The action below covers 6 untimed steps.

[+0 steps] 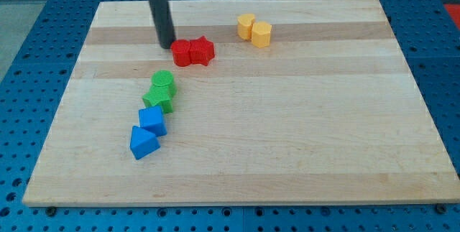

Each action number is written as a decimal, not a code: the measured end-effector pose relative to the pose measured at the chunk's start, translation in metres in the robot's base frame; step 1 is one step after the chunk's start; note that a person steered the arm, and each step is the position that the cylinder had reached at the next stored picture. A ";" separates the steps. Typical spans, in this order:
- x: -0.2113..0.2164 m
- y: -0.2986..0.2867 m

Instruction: Move the red blocks below the yellow blocks

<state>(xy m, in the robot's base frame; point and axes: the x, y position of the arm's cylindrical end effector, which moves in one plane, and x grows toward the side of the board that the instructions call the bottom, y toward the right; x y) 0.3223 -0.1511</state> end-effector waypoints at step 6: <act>0.071 0.123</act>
